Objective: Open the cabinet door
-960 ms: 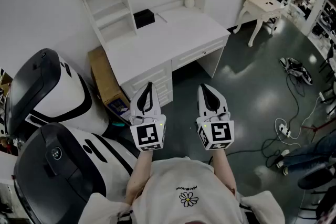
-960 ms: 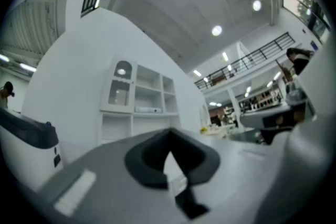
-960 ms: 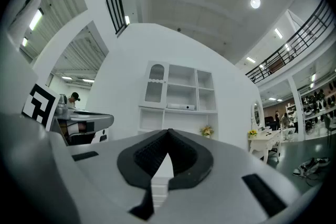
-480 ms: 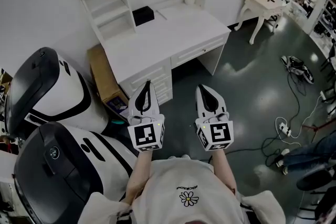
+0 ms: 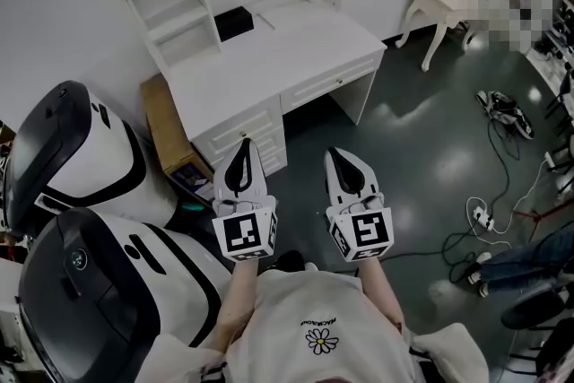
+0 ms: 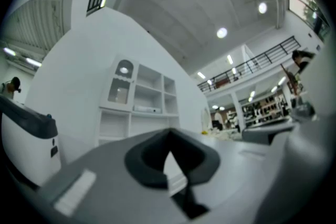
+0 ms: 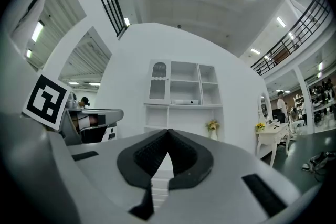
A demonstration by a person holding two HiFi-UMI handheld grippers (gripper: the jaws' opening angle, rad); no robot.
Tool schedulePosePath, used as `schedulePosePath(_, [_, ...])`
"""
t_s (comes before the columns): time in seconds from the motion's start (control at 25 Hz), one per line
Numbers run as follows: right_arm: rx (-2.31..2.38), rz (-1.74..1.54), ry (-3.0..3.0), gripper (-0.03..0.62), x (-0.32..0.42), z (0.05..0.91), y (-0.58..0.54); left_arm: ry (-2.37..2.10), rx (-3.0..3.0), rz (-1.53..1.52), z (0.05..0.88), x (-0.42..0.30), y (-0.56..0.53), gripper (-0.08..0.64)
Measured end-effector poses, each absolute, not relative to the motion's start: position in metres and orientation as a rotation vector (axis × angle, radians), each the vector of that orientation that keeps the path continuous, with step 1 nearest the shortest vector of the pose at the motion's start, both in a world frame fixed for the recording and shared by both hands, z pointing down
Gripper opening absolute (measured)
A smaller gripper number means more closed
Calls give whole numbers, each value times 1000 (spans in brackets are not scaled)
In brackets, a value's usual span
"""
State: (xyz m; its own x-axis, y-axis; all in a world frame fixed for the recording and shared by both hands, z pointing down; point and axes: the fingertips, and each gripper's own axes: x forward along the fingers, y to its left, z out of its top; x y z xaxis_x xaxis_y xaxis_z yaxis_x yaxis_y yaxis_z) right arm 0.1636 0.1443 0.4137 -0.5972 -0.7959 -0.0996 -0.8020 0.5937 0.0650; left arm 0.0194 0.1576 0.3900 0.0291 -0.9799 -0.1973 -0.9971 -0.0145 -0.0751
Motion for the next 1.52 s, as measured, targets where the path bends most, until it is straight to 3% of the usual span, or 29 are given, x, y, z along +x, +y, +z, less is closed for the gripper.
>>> schedulePosePath(0.84, [-1408, 261, 2718, 0, 183, 416, 89, 1887, -2130, 185, 385, 56, 72, 8])
schedulePosePath(1.52, [-1272, 203, 2828, 0, 55, 414, -144, 1891, -2124, 197, 374, -40, -143, 8])
